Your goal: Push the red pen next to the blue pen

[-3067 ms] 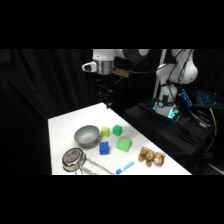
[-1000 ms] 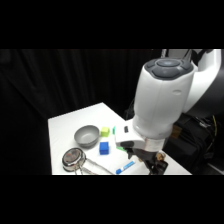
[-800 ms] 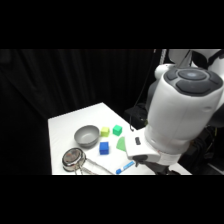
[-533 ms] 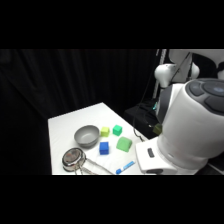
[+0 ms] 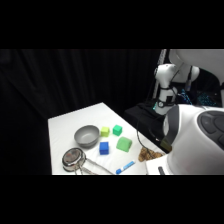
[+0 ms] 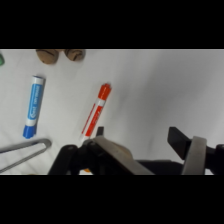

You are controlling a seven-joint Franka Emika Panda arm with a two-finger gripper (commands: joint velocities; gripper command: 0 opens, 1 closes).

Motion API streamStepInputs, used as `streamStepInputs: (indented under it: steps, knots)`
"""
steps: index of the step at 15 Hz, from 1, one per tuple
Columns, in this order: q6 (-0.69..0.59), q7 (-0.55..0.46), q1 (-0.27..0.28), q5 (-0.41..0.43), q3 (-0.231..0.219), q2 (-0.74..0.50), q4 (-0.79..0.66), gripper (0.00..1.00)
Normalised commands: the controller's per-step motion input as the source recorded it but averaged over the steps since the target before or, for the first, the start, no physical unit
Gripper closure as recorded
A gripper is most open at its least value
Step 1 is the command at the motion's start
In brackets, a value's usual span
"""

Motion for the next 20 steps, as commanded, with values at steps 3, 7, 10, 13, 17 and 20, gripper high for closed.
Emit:
streamStepInputs:
  steps: [3, 7, 10, 13, 17, 20]
  knots:
    - [0.27, 0.09, 0.095, 0.015, -0.078, 0.23, 0.13, 0.0]
    - [0.22, 0.05, 0.106, 0.053, -0.096, 0.22, 0.18, 0.0]
    - [0.18, 0.01, 0.094, 0.082, -0.106, 0.19, 0.17, 0.0]
    - [0.15, -0.02, 0.058, 0.089, -0.127, 0.1, 0.09, 0.0]
    - [0.15, -0.03, -0.005, 0.074, -0.136, -0.06, -0.08, 0.0]
    - [0.16, -0.04, -0.065, 0.071, -0.103, -0.15, -0.21, 0.0]
